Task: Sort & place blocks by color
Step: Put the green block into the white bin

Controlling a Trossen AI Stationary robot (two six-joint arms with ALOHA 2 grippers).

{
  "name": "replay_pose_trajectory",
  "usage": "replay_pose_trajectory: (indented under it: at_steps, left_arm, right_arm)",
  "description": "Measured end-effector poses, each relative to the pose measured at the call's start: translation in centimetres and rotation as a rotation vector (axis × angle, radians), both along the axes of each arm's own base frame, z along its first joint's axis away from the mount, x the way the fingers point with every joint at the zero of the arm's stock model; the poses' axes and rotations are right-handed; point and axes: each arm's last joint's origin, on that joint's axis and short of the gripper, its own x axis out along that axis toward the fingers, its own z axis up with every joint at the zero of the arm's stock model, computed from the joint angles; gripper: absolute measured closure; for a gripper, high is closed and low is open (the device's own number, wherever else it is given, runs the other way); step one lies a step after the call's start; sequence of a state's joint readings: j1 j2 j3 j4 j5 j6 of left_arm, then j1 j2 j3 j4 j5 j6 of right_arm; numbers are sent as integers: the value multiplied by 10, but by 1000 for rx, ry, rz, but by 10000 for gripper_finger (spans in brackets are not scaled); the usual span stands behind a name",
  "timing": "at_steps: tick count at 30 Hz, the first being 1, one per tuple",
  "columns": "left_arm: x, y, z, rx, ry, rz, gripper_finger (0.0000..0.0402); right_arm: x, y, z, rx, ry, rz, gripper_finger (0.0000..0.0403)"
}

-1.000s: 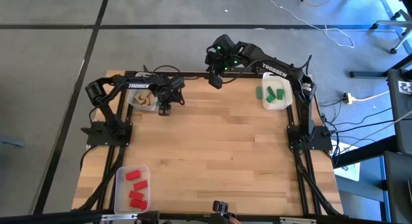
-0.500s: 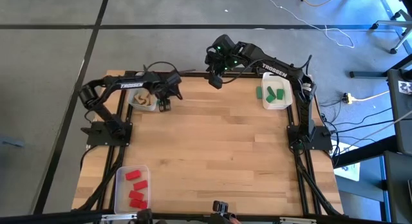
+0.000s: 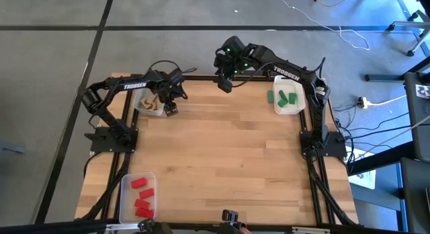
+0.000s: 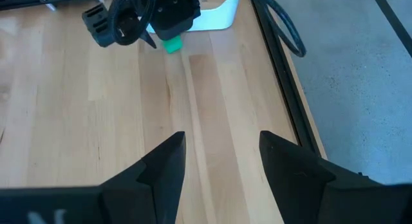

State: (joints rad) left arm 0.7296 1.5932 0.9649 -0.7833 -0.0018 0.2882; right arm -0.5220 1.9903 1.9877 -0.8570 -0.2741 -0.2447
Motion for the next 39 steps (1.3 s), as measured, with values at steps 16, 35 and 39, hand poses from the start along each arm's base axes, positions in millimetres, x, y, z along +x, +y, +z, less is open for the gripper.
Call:
replay_pose_trajectory:
  at_steps: [16, 35, 39]
  left_arm:
    - [11, 4, -28, 24, 104, 61, 189]
    - [15, -5, -23, 42, 145, 300, 189]
    - [16, -9, -21, 75, 174, 357, 189]
  right_arm:
    - [0, 0, 0, 0, 0, 0, 204]
    - [0, 0, 0, 0, 0, 0, 204]
    - [0, 0, 0, 0, 0, 0, 204]
